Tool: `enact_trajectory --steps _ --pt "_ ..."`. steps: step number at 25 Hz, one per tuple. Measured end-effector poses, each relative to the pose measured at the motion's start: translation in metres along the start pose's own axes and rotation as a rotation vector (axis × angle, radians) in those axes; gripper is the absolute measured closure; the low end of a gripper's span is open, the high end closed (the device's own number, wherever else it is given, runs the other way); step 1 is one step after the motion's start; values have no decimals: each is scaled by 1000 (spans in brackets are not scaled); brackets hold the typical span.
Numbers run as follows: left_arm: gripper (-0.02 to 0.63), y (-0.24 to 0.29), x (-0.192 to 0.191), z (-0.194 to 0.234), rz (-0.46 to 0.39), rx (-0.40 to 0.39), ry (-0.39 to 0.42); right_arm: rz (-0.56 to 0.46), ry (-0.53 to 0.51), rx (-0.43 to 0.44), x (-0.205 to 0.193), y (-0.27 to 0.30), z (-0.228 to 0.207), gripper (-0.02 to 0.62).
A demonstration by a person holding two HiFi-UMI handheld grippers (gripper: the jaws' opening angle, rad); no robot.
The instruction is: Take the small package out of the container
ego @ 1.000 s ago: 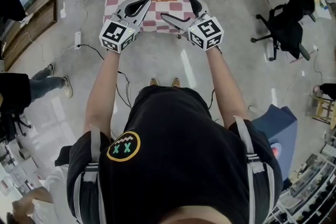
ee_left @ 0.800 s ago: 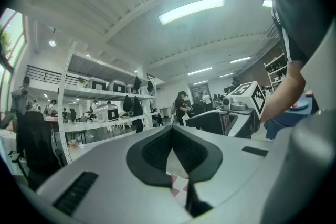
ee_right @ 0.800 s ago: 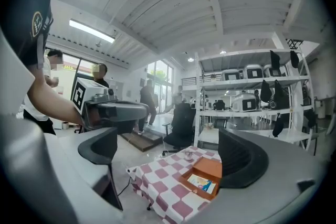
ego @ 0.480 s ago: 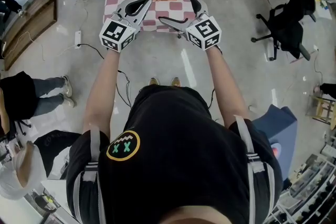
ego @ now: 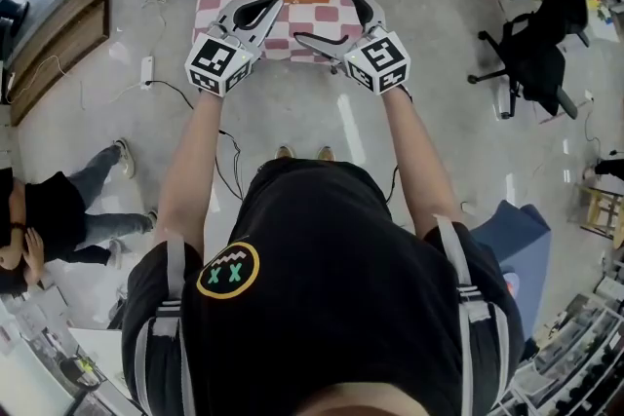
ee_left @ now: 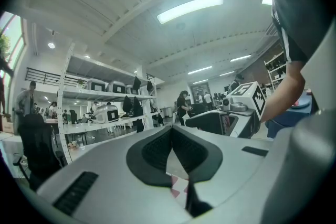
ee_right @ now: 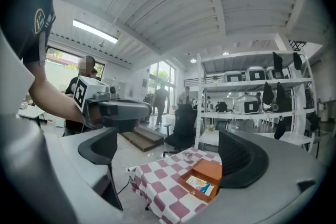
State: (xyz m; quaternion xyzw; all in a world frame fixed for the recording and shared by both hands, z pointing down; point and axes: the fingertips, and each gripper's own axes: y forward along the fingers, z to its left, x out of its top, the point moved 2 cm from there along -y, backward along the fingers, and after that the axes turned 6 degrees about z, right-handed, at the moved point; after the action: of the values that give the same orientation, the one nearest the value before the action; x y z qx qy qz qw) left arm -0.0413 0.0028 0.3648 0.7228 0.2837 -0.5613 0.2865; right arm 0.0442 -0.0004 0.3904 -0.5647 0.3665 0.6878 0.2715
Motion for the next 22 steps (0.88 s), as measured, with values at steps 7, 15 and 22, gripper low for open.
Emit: enact_trajectory --steps 7,15,22 --pt "586 7 3 -12 10 24 1 -10 -9 20 -3 -13 -6 0" --pt "586 12 -1 -31 28 64 -19 -15 -11 45 -13 -30 -12 0" --pt "586 18 -6 -25 35 70 -21 -14 -8 44 -19 -26 -22 0"
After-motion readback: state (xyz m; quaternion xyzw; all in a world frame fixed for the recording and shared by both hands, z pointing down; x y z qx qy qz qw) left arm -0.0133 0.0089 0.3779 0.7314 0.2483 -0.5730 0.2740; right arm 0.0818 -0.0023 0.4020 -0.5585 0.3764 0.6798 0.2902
